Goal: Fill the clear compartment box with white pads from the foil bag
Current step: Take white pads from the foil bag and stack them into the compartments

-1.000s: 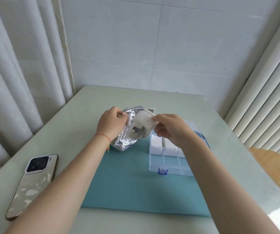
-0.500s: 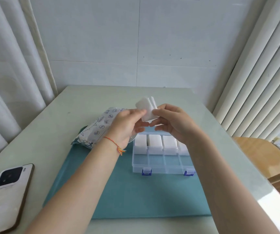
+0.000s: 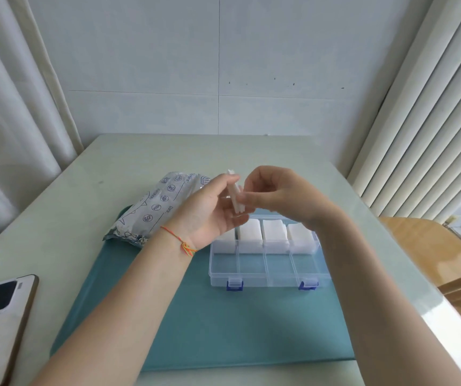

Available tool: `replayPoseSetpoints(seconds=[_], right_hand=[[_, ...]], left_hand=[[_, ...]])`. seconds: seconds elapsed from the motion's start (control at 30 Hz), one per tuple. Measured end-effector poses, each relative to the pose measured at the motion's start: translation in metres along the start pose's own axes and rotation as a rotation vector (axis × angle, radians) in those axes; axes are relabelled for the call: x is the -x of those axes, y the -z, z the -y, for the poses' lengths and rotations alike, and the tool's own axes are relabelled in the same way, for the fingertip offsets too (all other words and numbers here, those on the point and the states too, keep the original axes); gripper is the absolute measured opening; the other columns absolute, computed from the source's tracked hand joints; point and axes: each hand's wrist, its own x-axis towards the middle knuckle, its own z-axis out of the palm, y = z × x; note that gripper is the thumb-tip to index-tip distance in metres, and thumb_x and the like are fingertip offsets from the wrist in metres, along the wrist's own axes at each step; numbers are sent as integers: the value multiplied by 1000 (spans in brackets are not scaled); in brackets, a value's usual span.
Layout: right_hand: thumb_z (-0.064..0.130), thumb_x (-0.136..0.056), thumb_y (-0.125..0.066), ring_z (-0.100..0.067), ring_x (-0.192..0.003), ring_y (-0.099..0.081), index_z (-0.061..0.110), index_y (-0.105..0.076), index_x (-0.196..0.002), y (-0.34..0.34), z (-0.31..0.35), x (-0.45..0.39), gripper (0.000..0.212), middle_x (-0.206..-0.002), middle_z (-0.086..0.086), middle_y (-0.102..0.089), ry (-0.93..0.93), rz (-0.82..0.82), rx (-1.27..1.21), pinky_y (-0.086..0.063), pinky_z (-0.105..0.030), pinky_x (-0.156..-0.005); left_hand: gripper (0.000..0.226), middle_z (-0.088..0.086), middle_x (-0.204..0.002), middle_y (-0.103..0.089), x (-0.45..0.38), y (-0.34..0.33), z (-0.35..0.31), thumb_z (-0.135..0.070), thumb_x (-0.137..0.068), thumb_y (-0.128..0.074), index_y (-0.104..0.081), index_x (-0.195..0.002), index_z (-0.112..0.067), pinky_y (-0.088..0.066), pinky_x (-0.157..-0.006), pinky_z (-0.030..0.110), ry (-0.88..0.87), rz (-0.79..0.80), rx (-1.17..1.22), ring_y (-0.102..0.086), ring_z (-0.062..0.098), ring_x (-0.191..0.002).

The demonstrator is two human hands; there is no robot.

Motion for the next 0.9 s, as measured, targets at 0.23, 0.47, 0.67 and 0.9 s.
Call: replayPoseSetpoints(seconds=[0.23, 0.47, 0.67, 0.9], right_hand=[[40, -62, -89, -4, -119, -46, 38, -27, -144, -17, 3, 5, 103, -139, 16, -39, 89, 96, 297, -37, -14, -88], [29, -69, -83, -6, -84, -59, 39, -25, -145, -35, 11, 7, 96, -113, 9, -53, 135, 93, 369, -48, -23, -76], [34, -67, -86, -2, -86, -53, 36, -29, -145, -38, 12, 6, 96, -114, 10, -54, 200, 77, 372, -43, -19, -76], [23, -70, -81, 9, -79, -50, 39, -31, -143, -41, 12, 5, 89, -110, 9, -55, 210, 75, 370, -38, -7, -63]], left_hand=[[27, 2, -87, -58, 3, -1, 6, -32, -92, -60, -55, -113, -15, -50, -58, 28, 129, -7, 152, -57, 15, -68], [20, 0, -81, -50, 6, 4, 8, -21, -75, -65, -58, -94, -19, -50, -56, 23, 111, 137, 96, -58, 13, -69], [7, -2, -71, -54, 3, 8, 12, -19, -81, -61, -60, -87, -21, -43, -52, 19, 60, 117, 77, -51, 10, -63], [29, -7, -62, -63, 3, 9, 15, -10, -76, -56, -73, -58, -26, -46, -50, 17, 4, 160, 51, -64, 6, -57]])
